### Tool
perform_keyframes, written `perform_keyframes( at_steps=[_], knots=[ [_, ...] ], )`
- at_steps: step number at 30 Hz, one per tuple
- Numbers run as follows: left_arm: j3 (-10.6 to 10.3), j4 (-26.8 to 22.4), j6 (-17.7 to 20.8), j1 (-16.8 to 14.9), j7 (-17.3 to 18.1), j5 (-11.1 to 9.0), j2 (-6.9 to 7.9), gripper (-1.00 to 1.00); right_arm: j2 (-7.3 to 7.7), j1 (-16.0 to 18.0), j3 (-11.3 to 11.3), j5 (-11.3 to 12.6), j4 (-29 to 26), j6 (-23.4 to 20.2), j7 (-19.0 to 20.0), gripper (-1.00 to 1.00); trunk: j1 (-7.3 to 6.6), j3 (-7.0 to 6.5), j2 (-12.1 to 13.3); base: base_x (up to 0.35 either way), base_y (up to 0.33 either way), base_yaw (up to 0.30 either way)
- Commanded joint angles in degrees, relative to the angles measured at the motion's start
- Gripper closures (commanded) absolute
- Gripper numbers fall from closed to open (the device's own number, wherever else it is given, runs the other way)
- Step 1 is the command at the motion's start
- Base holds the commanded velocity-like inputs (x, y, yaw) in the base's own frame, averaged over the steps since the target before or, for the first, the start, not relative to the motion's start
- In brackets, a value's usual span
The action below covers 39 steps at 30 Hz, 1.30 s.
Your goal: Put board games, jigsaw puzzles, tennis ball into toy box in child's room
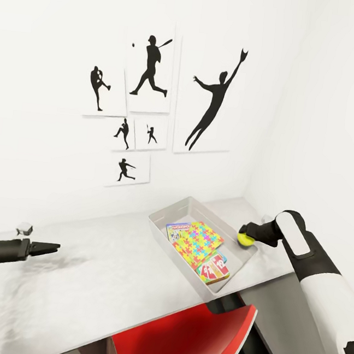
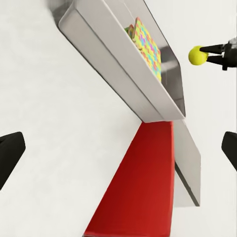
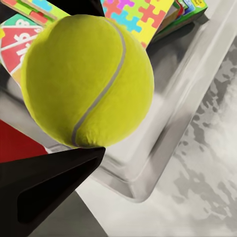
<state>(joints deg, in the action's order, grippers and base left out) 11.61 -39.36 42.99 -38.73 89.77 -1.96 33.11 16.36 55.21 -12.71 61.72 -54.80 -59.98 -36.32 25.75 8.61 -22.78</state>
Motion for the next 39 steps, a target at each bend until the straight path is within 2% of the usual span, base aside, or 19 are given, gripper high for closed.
perform_keyframes(
  at_steps=[1, 4, 6, 9, 10, 12, 15, 21, 28, 39],
  knots=[
    [0.0, 0.0, 0.6, 0.0, 0.2, -0.7, 0.02, -1.00, 0.07, 0.1, -0.2, 0.8, 0.0, 0.0, -0.7, 1.00, 0.03, 0.22, -0.1, 0.000, 0.000, 0.000],
    [-0.1, -0.5, 0.6, 0.9, 0.2, -4.5, -0.02, -1.00, 0.03, 0.1, -0.2, 0.8, 0.0, 0.0, -0.8, 1.00, 0.03, 0.50, -0.1, 0.000, 0.000, 0.000],
    [-0.2, -2.9, 0.8, 1.9, 0.2, -7.0, -0.14, -1.00, 0.03, 0.1, -0.2, 0.8, 0.0, 0.0, -0.8, 1.00, 0.03, 0.69, -0.1, 0.000, 0.000, 0.000],
    [-0.7, -9.5, 2.6, 4.8, 0.2, -11.9, -0.43, -1.00, 0.00, 0.0, -0.2, 0.8, 0.0, 0.0, -0.8, 1.00, 0.03, 0.97, -0.1, 0.000, 0.000, 0.000],
    [-0.9, -10.9, 3.3, 5.1, 0.2, -12.9, -0.59, -1.00, -0.01, 0.0, -0.2, 0.8, 0.0, 0.0, -0.8, 1.00, 0.03, 1.06, -0.1, 0.000, 0.000, 0.000],
    [-2.0, -17.1, 7.4, 5.9, 0.2, -16.4, -1.53, -1.00, -0.01, 0.0, -0.2, 0.8, -0.1, 0.0, -0.8, 1.00, 0.03, 1.25, -0.1, 0.000, 0.000, 0.000],
    [-3.1, -24.7, 11.5, 6.3, 0.2, -18.7, -2.38, -1.00, -0.03, 0.0, -0.2, 0.8, -0.1, 0.0, -0.8, 1.00, 0.03, 1.53, -0.1, 0.000, 0.000, 0.000],
    [-3.6, -27.9, 12.6, 6.7, 0.2, -19.4, -2.74, -1.00, 0.00, 0.0, -0.2, 0.9, -0.3, 0.0, -0.8, 1.00, 0.03, 2.09, -0.1, 0.000, 0.000, 0.000],
    [-3.6, -28.1, 12.6, 6.7, 0.2, -19.4, -2.78, -1.00, -0.01, 0.0, -0.2, 0.8, -0.3, 0.0, -0.7, 1.00, 0.03, 2.74, -0.1, 0.000, 0.000, 0.000],
    [-3.6, -28.1, 12.6, 6.8, 0.2, -19.3, -2.78, -1.00, 0.77, 0.1, 0.3, 0.7, -0.5, 0.0, -0.7, 1.00, 0.03, 3.70, -0.1, 0.000, 0.000, 0.000]
  ],
)
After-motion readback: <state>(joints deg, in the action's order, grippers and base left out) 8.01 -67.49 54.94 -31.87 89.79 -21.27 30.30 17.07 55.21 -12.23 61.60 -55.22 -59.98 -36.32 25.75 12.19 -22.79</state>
